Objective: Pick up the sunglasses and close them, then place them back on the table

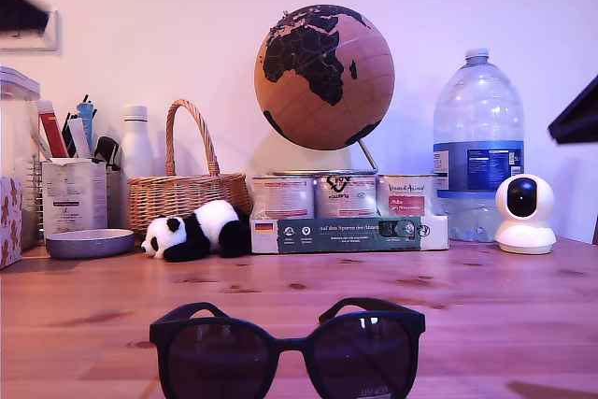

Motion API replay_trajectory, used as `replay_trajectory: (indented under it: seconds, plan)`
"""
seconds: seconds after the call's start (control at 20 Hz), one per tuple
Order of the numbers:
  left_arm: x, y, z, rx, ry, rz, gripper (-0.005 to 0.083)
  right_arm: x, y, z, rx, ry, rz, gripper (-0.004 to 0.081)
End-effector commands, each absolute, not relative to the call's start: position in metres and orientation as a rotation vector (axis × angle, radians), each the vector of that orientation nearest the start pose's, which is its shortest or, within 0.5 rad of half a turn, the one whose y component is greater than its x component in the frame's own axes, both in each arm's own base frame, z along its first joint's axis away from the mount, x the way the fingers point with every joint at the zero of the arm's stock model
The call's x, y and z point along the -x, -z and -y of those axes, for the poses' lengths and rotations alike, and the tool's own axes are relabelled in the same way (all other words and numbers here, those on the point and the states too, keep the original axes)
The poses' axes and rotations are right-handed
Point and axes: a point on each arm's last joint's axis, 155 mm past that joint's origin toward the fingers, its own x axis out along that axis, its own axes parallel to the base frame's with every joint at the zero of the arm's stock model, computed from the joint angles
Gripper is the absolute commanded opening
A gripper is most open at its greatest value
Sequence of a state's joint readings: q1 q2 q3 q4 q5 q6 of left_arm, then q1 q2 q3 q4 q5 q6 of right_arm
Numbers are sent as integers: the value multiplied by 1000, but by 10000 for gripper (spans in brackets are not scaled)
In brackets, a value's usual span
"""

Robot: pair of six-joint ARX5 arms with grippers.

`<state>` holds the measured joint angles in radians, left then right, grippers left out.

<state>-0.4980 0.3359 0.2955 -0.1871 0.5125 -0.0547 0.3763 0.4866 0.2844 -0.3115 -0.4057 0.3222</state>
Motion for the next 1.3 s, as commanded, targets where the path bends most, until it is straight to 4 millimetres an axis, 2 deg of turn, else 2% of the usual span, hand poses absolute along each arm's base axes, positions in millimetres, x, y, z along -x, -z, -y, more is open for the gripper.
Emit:
replay_trajectory:
  seconds: [0.0, 0.25, 0.45, 0.55, 0.7, 0.8, 0.95, 1.25]
  plan:
    - [-167, -184, 200, 1, 1026, -306, -20, -197, -117, -164, -309, -700, -672, -11]
    - [-155, -181, 232, -251, 1192, -354, -20, -180, -106, -176, -331, -769, -772, -10]
    - [-154, -165, 260, -423, 1260, -454, -19, -180, -104, -177, -330, -769, -779, -10]
    - [-157, -154, 272, -500, 1267, -519, 37, -180, -104, -177, -330, -769, -779, -10]
    - [-164, -132, 287, -640, 1272, -598, 220, -180, -104, -177, -329, -769, -778, -10]
    - [-167, -114, 295, -715, 1276, -667, 246, -180, -104, -176, -329, -769, -778, -10]
    - [-173, -92, 305, -785, 1277, -748, 336, -180, -104, -176, -326, -768, -777, -10]
    - [-177, -52, 316, -857, 1298, -882, 336, -180, -104, -176, -319, -770, -773, -10]
